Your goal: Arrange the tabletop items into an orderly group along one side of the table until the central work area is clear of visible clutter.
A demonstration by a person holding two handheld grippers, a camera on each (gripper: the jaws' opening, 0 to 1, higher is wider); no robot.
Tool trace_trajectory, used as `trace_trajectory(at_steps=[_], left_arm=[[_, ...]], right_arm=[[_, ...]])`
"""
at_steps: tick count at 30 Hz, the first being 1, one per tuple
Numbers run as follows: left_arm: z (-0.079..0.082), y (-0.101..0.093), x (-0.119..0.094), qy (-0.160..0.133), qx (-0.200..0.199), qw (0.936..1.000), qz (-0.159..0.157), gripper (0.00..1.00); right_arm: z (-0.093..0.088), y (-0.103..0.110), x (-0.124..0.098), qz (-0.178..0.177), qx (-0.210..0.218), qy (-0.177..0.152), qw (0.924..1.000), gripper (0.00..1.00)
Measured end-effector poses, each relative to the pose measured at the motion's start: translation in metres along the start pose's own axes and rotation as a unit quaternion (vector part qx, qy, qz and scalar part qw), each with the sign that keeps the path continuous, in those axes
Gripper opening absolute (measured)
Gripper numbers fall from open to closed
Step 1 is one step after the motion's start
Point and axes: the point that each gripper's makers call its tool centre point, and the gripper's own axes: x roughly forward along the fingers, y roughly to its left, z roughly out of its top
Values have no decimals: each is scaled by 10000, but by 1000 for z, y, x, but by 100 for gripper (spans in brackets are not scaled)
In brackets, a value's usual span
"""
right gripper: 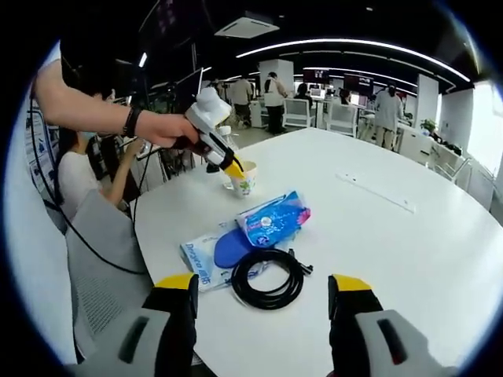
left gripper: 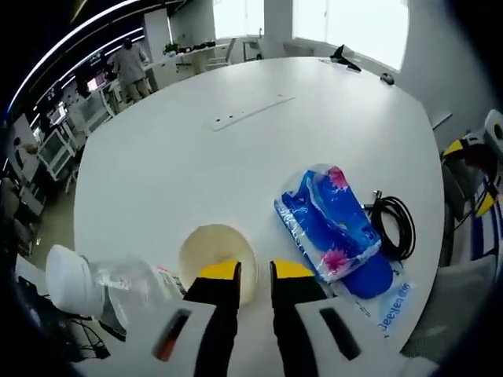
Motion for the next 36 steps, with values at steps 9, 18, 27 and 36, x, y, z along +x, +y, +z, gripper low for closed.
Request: trace_trajectory(at_steps=[9,18,27,36], left_arm=[[5,6,-20,-323,-255,9991,-58,18],[5,7,-45,-599,-400,9974,-42,23],[0,8,-67,-853,-511,9950,26,27],[-14,-6,-88,-1006,-579,9932,-55,31]], right_arm=[[4,2,3,54,-20,-33,10000,68],[7,4,7,100,-24,-54,9999,68],[8,6,9,129,2,-93,9999,68],[5,7,10,137,84,-107,9998,67]])
